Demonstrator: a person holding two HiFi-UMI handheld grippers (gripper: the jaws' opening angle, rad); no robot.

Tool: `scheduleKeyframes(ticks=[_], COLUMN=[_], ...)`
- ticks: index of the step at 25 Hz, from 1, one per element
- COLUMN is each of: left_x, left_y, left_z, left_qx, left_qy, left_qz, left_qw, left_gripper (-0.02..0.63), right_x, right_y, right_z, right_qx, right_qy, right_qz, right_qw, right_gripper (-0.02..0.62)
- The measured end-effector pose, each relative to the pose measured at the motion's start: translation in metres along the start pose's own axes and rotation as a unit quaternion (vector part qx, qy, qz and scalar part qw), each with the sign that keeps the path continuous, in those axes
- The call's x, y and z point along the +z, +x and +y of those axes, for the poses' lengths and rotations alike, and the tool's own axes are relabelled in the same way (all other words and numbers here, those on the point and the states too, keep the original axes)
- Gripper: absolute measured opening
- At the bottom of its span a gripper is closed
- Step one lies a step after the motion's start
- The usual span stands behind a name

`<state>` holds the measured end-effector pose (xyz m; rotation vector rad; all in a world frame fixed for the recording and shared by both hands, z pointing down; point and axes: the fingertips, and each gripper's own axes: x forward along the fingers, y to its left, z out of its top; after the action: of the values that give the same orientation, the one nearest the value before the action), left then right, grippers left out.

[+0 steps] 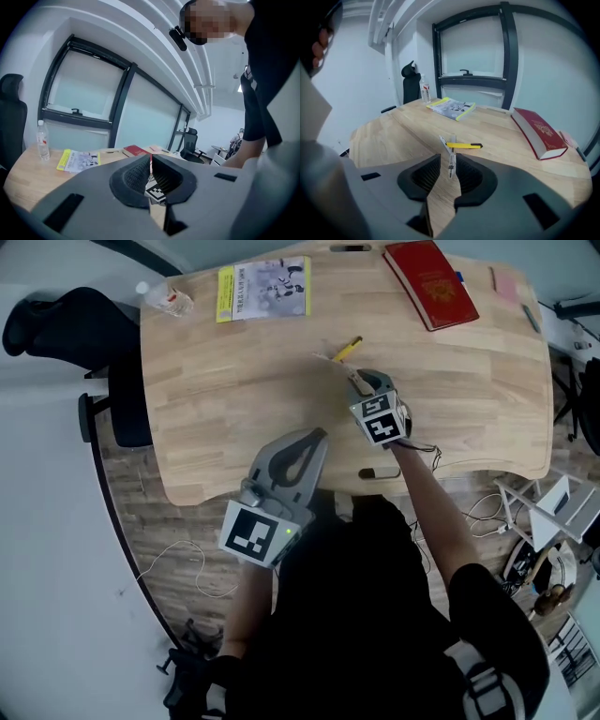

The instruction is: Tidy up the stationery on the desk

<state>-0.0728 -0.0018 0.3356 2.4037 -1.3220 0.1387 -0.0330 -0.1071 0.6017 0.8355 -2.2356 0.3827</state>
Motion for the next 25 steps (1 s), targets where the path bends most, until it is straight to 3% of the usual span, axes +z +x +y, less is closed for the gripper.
scheduleKeyframes(ticks=[8,14,16,25], left_x=[-0.01,-0.018,-0.019,-0.015], left_y=[0.009,0.016,0.017,0.015], left_z=[0.036,0.042,0.041,0.038], left_qx=[-0.017,-0.019,-0.02,-0.01], left_qy=[-0.008,-0.017,-0.017,-0.019], left_qz=[0.023,0.031,0.032,0.027], left_qw=[0.9996,0.9992,0.9991,0.9994], left_gripper=[0.04,0.04,0.04,0.04], right_x=[-0.019,-0.023,-0.024,-0.019], right_y=[0.036,0.042,0.043,0.036], right_z=[-0.01,-0.008,-0.008,-0.006], right_qx=[-0.027,-0.019,-0.02,-0.004], right_qy=[0.015,0.01,0.008,0.026], right_qz=[0.048,0.058,0.061,0.059], right_qw=[0.998,0.998,0.998,0.998], right_gripper=[0.115,0.098,0.061,0.057])
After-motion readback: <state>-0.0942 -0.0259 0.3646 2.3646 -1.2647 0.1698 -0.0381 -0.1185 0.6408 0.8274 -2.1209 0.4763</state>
